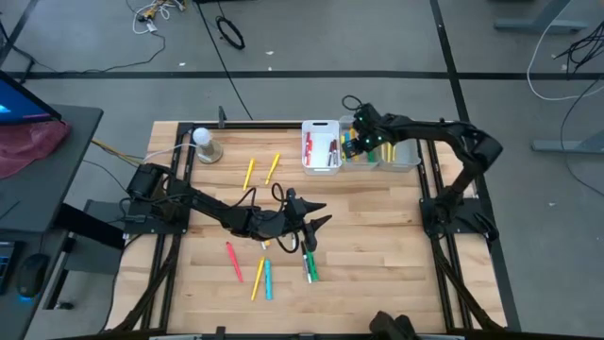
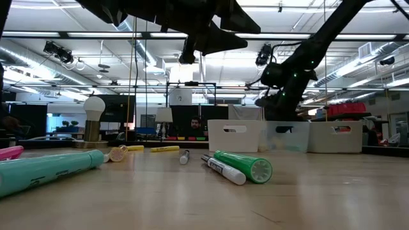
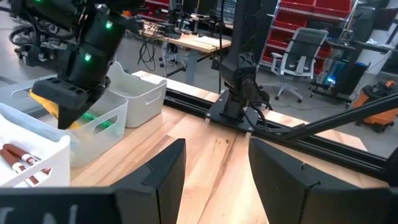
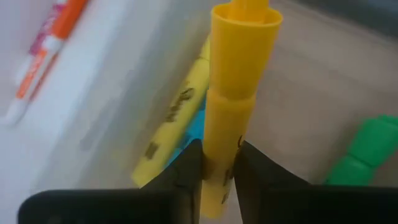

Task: Pick & Place Markers
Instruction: Put the left yellow highlighter pen into the transparent bin, then put the left brown marker pen into the white bin

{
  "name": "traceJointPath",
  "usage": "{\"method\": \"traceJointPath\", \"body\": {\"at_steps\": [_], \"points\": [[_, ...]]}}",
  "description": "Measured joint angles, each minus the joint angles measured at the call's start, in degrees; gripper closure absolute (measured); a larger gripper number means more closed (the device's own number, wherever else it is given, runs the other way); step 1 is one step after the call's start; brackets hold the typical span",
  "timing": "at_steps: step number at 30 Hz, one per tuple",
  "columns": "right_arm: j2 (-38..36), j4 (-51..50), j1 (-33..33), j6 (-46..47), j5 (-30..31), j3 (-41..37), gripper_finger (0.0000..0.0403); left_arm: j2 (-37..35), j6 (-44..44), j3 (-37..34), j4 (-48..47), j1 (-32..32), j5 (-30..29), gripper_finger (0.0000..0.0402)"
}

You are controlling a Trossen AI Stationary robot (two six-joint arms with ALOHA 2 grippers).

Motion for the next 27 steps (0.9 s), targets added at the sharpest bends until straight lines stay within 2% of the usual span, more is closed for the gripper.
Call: {"method": "traceJointPath", "body": {"at_steps": [8,18,22,27], "points": [[1.33,0.19,-0.85,0.46,0.38,0.07,0.0316,0.0,-1.22,0.0,-0.02,-0.13,0.07,0.022],[0.91,0.0,-0.87,-3.33,2.83,-0.04,0.0259,0.0,-1.26,0.0,0.0,-0.11,0.06,0.022],[-3.19,-0.65,-0.73,-6.17,2.88,-0.06,0.0243,0.0,-1.24,0.0,0.0,-0.13,0.07,0.022],[-13.41,-3.08,2.19,-9.58,3.63,-0.07,0.0244,-1.21,0.39,0.0,-1.39,-1.05,-0.47,0.022]]}}
